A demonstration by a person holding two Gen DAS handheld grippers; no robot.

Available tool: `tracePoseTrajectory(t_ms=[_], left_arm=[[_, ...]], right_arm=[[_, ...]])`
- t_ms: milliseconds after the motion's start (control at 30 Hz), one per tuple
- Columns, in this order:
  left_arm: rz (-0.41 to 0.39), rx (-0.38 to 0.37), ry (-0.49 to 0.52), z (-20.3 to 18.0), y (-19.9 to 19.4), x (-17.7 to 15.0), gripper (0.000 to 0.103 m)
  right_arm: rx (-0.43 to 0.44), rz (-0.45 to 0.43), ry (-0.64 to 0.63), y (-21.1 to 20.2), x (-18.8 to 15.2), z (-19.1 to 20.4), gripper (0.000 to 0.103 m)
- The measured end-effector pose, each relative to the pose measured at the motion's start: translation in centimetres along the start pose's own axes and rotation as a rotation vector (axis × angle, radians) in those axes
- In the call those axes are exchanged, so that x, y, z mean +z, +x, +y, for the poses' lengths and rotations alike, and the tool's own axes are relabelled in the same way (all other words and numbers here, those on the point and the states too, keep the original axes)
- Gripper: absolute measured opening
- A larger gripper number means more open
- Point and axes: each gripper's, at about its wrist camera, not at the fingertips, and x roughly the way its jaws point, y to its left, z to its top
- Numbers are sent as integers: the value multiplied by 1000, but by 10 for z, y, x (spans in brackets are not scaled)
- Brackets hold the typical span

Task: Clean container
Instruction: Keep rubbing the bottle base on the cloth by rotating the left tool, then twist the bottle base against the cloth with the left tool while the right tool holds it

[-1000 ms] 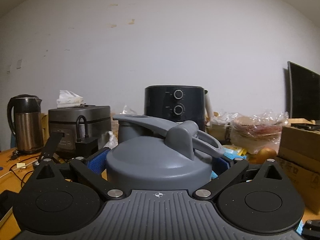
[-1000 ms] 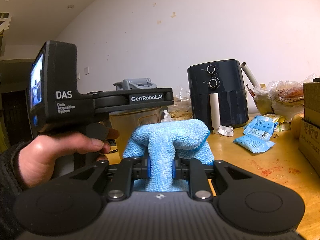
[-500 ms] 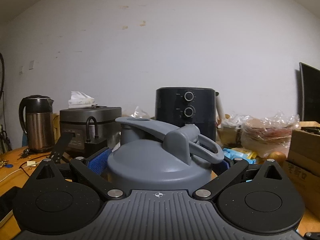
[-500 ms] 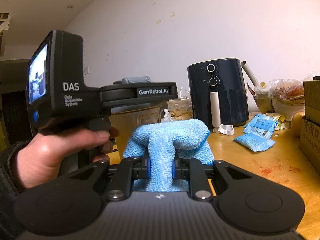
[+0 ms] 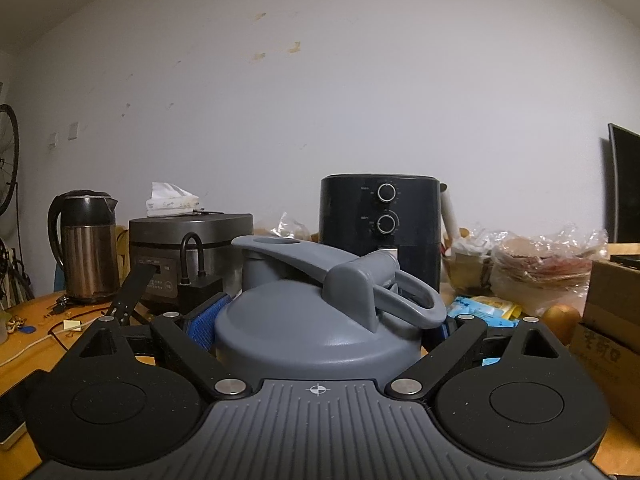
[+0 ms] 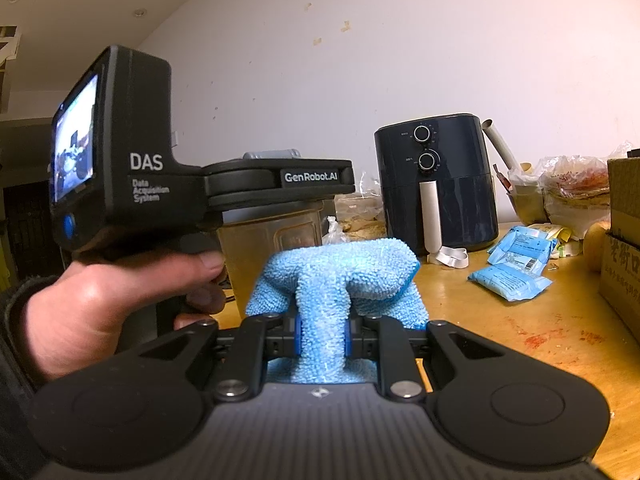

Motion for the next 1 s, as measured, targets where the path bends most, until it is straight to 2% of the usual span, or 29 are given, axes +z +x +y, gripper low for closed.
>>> tracePoseTrajectory(t_ms=[600, 1000], left_arm=[[-45, -182, 26, 19, 1, -8, 95], [-71, -389, 34, 39, 10, -13, 95]], right_arm=[[8, 2, -2, 2, 0, 2, 15], [17, 6, 2, 5, -1, 3, 15]])
